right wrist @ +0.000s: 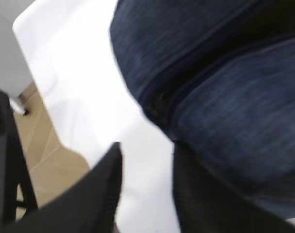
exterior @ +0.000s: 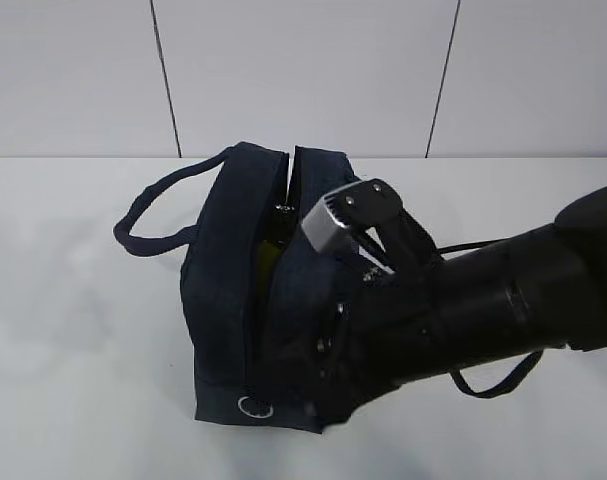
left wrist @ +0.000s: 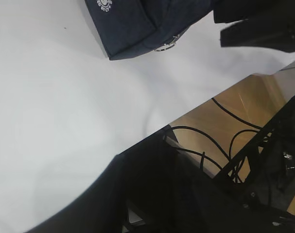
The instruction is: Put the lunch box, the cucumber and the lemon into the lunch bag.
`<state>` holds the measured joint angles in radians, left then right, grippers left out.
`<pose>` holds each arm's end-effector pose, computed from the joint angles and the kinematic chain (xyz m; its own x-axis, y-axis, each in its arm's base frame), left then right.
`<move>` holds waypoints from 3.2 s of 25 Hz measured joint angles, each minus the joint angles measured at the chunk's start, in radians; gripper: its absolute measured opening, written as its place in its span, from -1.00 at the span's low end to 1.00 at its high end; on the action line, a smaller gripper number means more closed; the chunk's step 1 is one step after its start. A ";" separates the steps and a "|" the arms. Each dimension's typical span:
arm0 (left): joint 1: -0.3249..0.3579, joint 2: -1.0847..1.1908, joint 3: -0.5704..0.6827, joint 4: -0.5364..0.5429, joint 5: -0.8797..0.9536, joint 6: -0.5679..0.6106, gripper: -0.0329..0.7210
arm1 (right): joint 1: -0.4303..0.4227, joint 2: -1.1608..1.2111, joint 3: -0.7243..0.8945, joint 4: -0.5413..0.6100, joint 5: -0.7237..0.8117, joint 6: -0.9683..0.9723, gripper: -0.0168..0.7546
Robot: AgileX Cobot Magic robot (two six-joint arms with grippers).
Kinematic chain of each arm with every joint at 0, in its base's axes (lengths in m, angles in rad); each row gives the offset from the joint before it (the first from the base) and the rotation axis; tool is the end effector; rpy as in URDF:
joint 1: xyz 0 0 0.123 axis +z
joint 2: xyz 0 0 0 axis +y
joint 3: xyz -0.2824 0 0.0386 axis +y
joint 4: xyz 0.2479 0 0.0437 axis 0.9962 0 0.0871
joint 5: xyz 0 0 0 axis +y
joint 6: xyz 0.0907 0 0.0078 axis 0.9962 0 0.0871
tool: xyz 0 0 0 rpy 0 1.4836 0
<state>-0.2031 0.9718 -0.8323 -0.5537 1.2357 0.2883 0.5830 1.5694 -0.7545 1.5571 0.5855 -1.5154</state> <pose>0.1380 -0.0746 0.3122 -0.8916 0.2613 -0.3698 0.4153 0.7973 -0.4381 0.2195 0.2051 0.2041 -0.5917 -0.3513 -0.7256 -0.7780 0.4845 0.3998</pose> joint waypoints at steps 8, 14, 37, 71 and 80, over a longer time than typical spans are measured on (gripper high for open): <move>0.000 0.000 0.000 -0.001 0.000 0.000 -0.28 | 0.000 0.000 0.000 -0.373 0.195 0.225 0.22; 0.000 0.000 0.000 -0.001 0.000 0.000 -0.28 | 0.000 -0.053 0.000 -0.687 0.197 0.630 0.22; 0.000 0.000 0.000 -0.001 -0.002 0.000 -0.28 | 0.000 -0.658 0.256 -1.754 -0.339 1.664 0.22; 0.000 0.000 0.000 0.024 -0.089 0.000 -0.28 | 0.000 -0.233 0.479 -2.437 -1.215 2.185 -0.03; 0.000 0.000 0.000 0.026 -0.091 0.000 -0.28 | 0.000 -0.006 0.475 -2.361 -1.378 2.178 -0.03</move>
<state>-0.2031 0.9718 -0.8323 -0.5274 1.1444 0.2883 0.5830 1.5634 -0.2794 -0.8038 -0.7925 0.6627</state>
